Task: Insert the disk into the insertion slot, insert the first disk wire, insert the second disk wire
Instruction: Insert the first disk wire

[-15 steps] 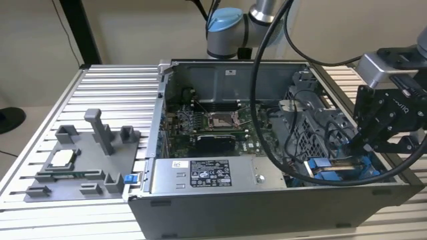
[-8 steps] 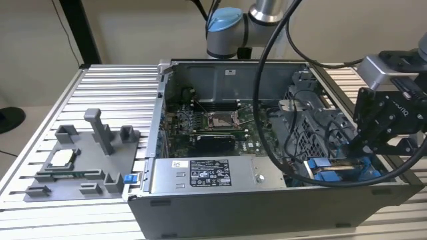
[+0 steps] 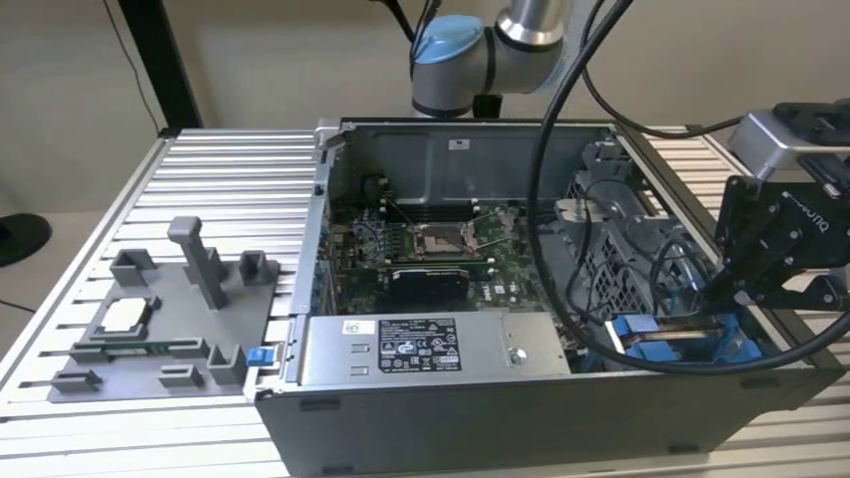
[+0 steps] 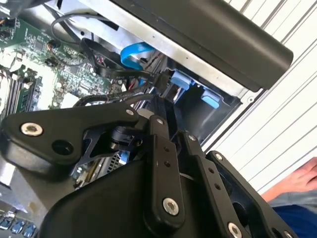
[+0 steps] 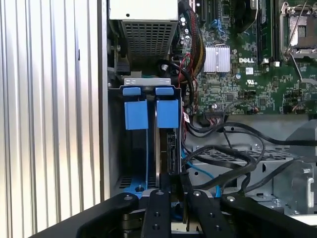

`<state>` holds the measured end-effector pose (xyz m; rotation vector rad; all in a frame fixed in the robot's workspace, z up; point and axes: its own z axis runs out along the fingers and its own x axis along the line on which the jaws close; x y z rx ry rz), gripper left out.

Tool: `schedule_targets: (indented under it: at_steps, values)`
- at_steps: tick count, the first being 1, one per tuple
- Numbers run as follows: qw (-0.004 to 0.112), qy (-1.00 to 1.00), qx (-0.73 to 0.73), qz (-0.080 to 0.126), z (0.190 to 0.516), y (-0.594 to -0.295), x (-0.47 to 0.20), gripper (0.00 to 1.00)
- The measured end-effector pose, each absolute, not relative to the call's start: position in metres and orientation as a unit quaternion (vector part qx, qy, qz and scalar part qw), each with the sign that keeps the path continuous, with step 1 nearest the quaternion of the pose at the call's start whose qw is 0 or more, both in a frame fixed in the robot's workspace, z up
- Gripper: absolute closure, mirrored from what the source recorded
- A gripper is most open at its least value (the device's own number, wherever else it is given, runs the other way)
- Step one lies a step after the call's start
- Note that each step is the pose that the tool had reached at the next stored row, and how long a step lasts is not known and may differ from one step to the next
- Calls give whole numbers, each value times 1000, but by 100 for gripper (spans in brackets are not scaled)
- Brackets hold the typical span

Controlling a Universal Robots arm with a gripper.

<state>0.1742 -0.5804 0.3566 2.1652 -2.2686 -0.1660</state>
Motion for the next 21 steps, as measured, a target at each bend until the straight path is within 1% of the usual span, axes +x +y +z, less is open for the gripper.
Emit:
schedule_targets:
  at_steps: [21]
  values:
    - [-2, -724, 687, -55, 350, -580, 175, 100]
